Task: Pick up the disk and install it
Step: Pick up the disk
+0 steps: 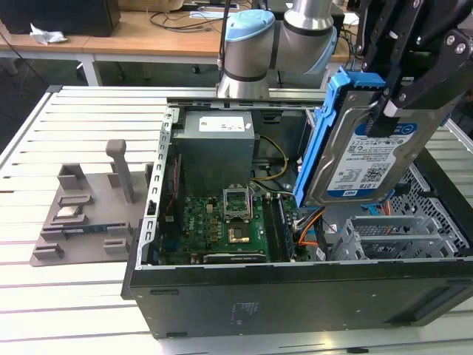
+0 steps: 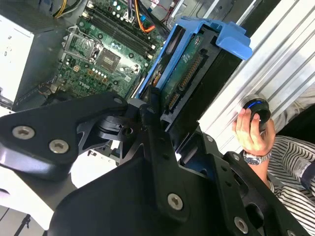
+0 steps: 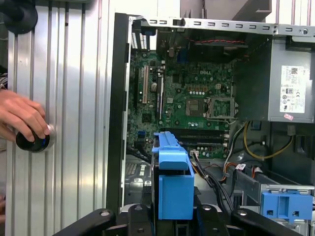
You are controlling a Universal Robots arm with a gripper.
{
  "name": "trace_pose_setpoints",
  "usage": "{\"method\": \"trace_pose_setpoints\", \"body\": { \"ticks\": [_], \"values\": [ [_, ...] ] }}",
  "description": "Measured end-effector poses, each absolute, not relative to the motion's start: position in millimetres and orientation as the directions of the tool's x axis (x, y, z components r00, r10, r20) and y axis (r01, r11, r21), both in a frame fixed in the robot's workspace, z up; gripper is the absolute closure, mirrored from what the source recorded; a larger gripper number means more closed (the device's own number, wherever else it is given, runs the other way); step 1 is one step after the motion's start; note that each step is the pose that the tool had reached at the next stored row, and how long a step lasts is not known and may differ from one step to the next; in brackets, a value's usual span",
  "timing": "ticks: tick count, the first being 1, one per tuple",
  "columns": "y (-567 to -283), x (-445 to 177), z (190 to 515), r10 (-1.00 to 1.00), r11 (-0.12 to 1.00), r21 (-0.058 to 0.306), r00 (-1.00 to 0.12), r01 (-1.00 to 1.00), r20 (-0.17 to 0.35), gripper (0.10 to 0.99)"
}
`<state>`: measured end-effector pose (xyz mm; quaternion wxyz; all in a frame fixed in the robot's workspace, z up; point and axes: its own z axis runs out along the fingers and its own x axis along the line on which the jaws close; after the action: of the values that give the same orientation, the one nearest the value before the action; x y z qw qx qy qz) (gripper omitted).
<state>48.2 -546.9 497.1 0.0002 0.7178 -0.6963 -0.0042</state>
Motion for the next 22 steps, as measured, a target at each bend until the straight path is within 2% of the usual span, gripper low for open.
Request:
{"method": "trace_pose_setpoints", "body": {
  "ticks": [16, 22],
  "values": [
    [-546.9, 92.3, 496.6, -1.0, -0.031, 0.009, 0.031, -0.999, -0.006, 0.722],
    [-546.9, 111.6, 487.1, -1.0, -0.022, 0.014, 0.022, -1.0, -0.006, 0.722]
  ]
}}
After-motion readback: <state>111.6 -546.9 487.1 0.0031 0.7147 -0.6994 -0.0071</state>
